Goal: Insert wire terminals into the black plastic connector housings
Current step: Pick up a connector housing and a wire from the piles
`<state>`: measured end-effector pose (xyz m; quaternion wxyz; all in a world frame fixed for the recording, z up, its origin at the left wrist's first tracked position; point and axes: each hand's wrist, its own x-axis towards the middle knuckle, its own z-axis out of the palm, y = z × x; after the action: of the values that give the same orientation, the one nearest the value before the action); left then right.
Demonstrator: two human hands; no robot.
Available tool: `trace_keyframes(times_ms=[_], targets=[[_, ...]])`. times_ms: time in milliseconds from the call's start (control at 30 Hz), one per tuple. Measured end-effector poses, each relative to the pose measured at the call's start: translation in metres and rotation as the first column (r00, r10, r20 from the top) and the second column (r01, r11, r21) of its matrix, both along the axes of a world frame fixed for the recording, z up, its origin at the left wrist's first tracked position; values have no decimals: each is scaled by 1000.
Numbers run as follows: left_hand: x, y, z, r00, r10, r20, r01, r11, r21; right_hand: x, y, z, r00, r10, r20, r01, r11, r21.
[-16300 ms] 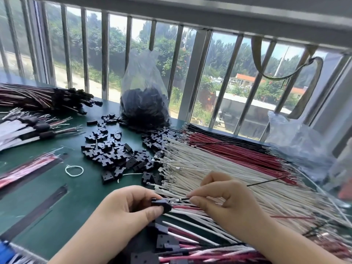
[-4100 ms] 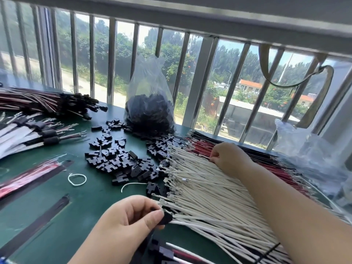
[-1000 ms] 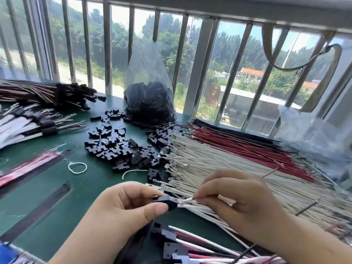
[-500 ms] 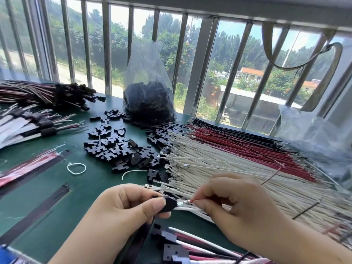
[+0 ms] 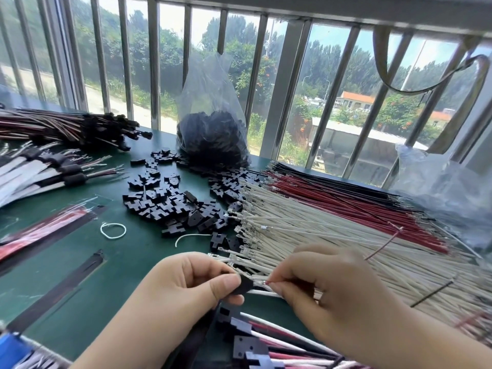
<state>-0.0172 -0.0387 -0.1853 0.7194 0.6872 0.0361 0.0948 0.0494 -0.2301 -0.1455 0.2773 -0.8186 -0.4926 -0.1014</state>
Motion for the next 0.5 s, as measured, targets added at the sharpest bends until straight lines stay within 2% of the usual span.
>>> trace_keyframes(times_ms=[167,300,433,500], targets=[[-3,-2,3,999,-47,-17,48,997,57,-2,4,-8,1000,16,-15,-16,1000,5],[-2,-3,0,999,31,18,-31,999,38,-1,7,-6,996,-56,-72,57,998,23],[2,1,-6,998,47,50,-48,998,38,10,3,-6,997,-63,40,64,998,-12],[5,1,-9,998,34,51,-39,994,101,12,3,-7,977,-48,206,54,998,-23]])
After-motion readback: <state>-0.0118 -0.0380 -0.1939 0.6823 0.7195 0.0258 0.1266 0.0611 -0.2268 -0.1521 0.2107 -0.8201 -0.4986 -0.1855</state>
